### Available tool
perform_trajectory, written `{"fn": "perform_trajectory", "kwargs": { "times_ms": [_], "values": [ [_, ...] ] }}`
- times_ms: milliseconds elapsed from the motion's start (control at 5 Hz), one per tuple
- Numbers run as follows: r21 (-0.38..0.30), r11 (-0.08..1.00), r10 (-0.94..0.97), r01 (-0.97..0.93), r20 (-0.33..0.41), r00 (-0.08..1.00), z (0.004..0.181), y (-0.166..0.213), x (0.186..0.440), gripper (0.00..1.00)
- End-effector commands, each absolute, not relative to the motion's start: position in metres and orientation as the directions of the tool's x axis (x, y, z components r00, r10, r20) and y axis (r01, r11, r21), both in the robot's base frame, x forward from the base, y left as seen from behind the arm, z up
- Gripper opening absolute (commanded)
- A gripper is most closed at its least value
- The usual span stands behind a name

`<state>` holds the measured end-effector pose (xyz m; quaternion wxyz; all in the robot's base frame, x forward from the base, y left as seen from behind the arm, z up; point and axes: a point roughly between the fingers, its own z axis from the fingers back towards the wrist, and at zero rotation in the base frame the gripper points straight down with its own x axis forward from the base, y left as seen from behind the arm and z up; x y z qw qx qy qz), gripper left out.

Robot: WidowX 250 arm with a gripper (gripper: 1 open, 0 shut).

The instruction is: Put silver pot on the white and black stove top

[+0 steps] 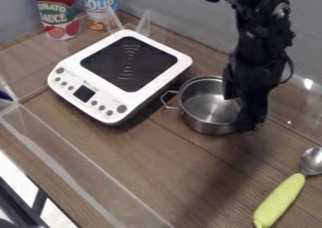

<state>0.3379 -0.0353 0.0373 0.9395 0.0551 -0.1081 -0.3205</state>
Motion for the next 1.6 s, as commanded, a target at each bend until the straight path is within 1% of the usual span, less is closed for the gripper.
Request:
{"fn": "perform_trajectory", "kwargs": {
  "times_ms": [0, 1400],
  "values": [
    [0.216, 0.787, -0.615, 0.577, 0.203, 0.762, 0.0510, -0.0265, 0.3500, 1.00],
    [0.262, 0.764, -0.640, 0.589, 0.198, 0.742, 0.0459, -0.0249, 0.3521, 1.00]
  ]
}}
